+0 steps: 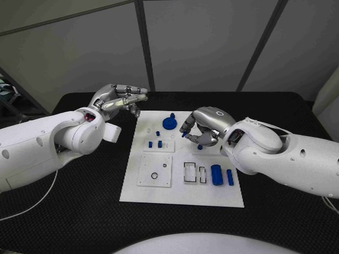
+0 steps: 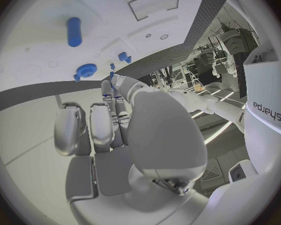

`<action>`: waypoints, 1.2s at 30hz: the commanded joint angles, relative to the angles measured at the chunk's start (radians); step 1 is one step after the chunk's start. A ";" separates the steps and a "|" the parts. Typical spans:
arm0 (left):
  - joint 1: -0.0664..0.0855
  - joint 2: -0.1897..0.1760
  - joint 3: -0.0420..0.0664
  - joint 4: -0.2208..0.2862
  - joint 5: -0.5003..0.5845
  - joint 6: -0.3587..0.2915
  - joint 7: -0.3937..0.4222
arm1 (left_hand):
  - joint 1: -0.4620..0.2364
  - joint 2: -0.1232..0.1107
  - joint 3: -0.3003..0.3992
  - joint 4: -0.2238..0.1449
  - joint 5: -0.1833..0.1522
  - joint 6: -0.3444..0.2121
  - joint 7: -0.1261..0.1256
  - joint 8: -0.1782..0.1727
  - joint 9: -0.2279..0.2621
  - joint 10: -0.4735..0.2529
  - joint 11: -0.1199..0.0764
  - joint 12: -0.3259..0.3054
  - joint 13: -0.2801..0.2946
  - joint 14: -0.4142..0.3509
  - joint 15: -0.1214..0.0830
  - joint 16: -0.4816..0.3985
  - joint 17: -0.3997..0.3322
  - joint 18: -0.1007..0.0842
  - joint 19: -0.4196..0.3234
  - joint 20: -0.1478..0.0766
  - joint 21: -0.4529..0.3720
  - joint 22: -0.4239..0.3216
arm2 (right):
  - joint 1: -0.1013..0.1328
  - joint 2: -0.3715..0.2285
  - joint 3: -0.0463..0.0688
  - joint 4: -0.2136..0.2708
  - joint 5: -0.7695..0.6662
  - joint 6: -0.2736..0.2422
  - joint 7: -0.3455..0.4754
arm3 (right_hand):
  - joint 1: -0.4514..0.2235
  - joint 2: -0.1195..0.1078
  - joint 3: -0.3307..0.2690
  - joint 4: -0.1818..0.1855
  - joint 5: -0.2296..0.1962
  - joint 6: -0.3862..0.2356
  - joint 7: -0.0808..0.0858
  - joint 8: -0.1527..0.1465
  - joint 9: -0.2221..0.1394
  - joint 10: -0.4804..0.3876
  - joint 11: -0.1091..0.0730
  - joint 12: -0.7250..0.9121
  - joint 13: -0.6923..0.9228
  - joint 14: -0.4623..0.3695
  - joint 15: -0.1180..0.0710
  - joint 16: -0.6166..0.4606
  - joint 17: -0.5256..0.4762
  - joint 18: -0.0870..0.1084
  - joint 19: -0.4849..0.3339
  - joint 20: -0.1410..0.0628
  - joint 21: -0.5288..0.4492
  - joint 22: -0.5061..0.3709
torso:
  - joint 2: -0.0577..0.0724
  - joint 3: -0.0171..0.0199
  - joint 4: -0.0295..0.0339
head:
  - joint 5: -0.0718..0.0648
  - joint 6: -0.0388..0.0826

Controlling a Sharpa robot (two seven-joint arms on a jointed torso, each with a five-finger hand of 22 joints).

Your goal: Assemble the parts on the task board

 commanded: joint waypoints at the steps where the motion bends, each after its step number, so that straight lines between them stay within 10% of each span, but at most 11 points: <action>1: 0.001 0.005 0.001 0.000 0.009 0.004 0.002 | -0.002 0.010 -0.004 -0.003 -0.005 0.002 0.007 0.002 -0.001 -0.009 -0.001 0.006 0.001 -0.005 0.000 -0.006 -0.001 0.035 -0.010 0.000 -0.004 -0.001 | -0.004 0.025 -0.001 -0.004 0.036 0.019 0.025 | -0.008 0.002 0.001 -0.007 0.005 0.007 0.001 0.006 0.001 0.005 0.002 0.001 -0.001 0.043 -0.007 0.003 -0.002 -0.011 0.005 0.000 0.006 0.025 | 0.001 -0.0017 0.0029 | 0.016 -0.006; 7: 0.001 0.012 0.000 0.000 0.010 0.001 -0.002 | -0.006 0.009 -0.008 -0.002 -0.005 -0.002 0.011 0.001 -0.003 -0.014 0.001 0.009 0.001 -0.005 0.002 -0.006 -0.006 0.035 -0.010 0.002 -0.006 -0.002 | -0.039 0.086 -0.005 -0.023 0.042 0.061 0.032 | -0.011 0.003 0.001 -0.007 0.006 0.006 0.002 0.005 0.001 0.003 0.002 0.000 -0.002 0.043 -0.006 0.004 -0.002 -0.011 0.004 0.000 0.006 0.026 | 0.002 -0.0012 -0.0005 | 0.037 -0.014; 18: 0.001 0.016 0.000 0.001 0.010 -0.005 -0.002 | -0.007 0.009 -0.009 -0.002 -0.005 -0.002 0.011 0.001 -0.003 -0.015 0.002 0.009 0.001 -0.005 0.002 -0.006 -0.007 0.034 -0.010 0.002 -0.007 -0.003 | -0.064 0.142 -0.047 -0.057 0.026 0.119 0.032 | -0.012 0.004 0.002 -0.007 0.006 0.005 0.002 0.004 0.001 0.002 0.003 -0.001 -0.002 0.043 -0.006 0.004 -0.003 -0.011 0.004 0.000 0.006 0.026 | 0.001 0.0012 -0.0023 | 0.066 -0.028; 36: 0.001 0.021 -0.001 -0.003 0.010 0.000 -0.005 | -0.008 0.009 -0.010 -0.002 -0.005 -0.003 0.012 0.001 -0.004 -0.015 0.003 0.010 0.001 -0.005 0.003 -0.006 -0.008 0.034 -0.010 0.002 -0.007 -0.003 | -0.071 0.165 -0.053 -0.075 -0.002 0.137 0.014 | -0.014 0.006 0.002 -0.007 0.006 0.004 0.003 0.004 0.000 0.001 0.003 -0.002 -0.002 0.042 -0.005 0.004 -0.004 -0.011 0.003 0.001 0.006 0.026 | 0.001 0.0022 -0.0028 | 0.079 -0.040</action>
